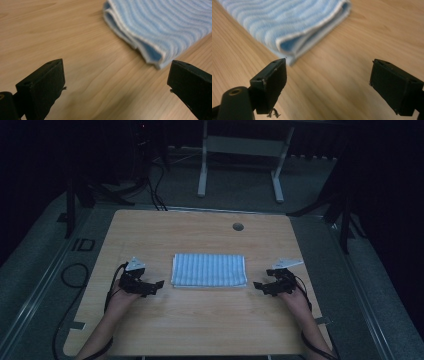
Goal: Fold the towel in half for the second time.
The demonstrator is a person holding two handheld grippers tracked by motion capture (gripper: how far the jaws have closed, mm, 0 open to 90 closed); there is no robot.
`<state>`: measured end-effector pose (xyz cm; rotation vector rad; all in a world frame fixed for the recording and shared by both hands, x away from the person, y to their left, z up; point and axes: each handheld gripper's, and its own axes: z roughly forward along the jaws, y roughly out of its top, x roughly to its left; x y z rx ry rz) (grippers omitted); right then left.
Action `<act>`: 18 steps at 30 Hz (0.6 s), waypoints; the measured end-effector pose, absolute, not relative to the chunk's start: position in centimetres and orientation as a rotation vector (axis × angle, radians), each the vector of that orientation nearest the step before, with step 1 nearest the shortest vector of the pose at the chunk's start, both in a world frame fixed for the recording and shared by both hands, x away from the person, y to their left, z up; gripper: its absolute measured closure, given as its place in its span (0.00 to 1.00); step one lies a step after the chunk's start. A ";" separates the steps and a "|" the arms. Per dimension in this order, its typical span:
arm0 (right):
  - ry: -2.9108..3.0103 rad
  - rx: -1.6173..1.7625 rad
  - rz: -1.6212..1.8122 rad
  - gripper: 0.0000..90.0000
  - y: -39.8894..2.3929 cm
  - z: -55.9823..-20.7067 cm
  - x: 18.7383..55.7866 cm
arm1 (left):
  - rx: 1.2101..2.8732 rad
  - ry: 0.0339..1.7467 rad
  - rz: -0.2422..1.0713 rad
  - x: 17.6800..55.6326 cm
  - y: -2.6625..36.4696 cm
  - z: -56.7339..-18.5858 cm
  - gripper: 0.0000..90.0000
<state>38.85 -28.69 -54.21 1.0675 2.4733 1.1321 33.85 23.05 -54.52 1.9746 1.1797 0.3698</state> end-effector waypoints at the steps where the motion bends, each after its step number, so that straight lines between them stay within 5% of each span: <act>1: 2.464 1.080 1.135 0.15 -29.0 -54.3 38.6 | 1.969 1.188 0.377 33.6 23.3 -54.6 0.01; 18: 2.315 1.211 1.085 0.14 -33.8 -54.2 35.0 | 1.935 1.303 0.407 30.8 25.9 -55.3 0.01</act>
